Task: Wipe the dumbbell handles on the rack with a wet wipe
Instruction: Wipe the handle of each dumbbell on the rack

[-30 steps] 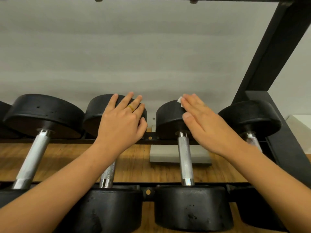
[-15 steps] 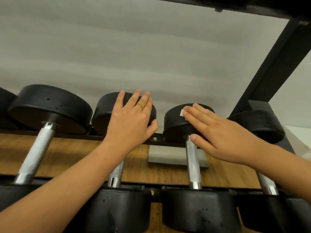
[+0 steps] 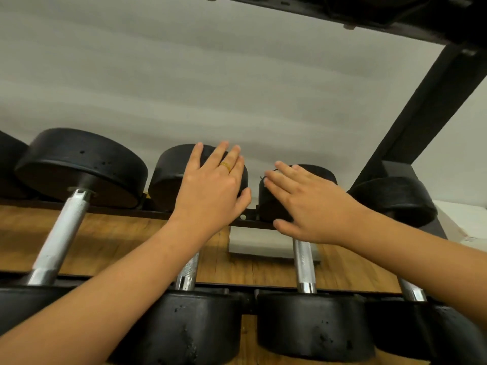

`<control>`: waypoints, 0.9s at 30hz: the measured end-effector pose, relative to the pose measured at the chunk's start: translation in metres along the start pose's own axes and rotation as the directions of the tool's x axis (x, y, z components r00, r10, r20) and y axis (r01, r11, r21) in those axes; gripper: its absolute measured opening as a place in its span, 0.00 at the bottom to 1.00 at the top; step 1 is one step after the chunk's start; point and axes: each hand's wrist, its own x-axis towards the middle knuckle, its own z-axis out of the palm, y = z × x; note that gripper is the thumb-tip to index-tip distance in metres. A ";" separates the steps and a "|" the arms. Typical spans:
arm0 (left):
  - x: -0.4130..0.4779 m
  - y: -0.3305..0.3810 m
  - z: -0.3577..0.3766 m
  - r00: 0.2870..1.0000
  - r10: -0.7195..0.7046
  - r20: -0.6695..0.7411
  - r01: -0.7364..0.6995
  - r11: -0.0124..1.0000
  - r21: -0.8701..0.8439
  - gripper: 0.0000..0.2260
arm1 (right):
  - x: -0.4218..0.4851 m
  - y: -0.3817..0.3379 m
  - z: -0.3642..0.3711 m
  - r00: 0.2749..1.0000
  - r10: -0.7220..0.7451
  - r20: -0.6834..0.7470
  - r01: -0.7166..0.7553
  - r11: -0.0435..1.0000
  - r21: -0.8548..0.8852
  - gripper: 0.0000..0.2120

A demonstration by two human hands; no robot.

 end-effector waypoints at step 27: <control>0.000 0.000 0.000 1.000 -0.008 -0.018 0.008 1.000 -0.011 0.27 | 0.014 -0.018 0.018 0.998 -0.030 -0.063 0.025 0.996 -0.084 0.32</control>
